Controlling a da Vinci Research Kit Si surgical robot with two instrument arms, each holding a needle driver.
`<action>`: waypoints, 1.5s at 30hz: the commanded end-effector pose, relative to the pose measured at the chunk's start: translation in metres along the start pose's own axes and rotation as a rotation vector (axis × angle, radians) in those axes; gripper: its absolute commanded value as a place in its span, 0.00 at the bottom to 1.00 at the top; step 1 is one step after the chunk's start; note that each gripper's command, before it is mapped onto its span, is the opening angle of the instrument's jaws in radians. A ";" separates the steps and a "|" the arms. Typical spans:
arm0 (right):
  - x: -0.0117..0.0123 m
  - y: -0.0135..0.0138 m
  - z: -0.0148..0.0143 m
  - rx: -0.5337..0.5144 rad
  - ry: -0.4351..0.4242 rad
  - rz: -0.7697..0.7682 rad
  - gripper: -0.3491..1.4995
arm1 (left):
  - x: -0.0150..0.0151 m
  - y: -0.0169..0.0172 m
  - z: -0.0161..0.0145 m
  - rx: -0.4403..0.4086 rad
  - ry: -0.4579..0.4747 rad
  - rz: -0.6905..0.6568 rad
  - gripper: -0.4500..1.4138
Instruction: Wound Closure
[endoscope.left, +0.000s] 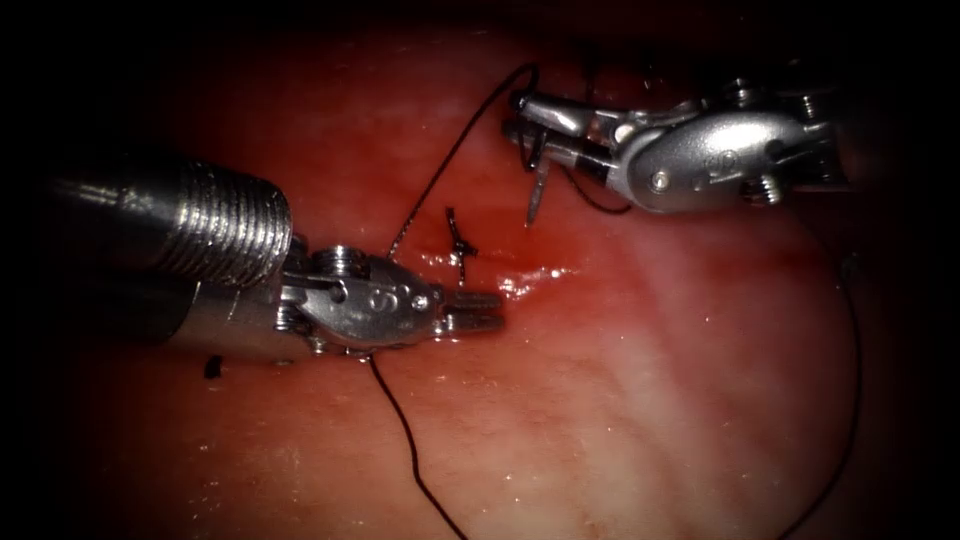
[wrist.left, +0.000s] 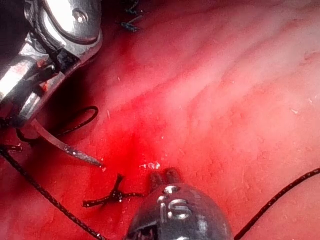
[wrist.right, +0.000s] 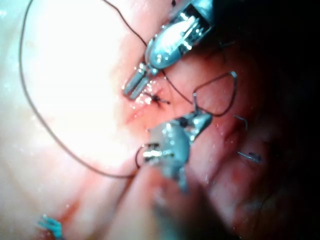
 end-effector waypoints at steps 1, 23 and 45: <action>0.0000 -0.0006 0.0008 0.003 -0.001 -0.004 0.00 | 0.0001 0.0001 0.0008 -0.001 0.002 0.001 0.17; 0.0072 -0.0101 0.0010 0.095 0.054 -0.184 0.00 | -0.0011 -0.0011 -0.0016 -0.028 0.004 -0.022 0.17; 0.0051 -0.0120 -0.0049 0.096 0.097 0.024 0.00 | -0.0016 -0.0012 -0.0020 -0.039 -0.014 -0.035 0.16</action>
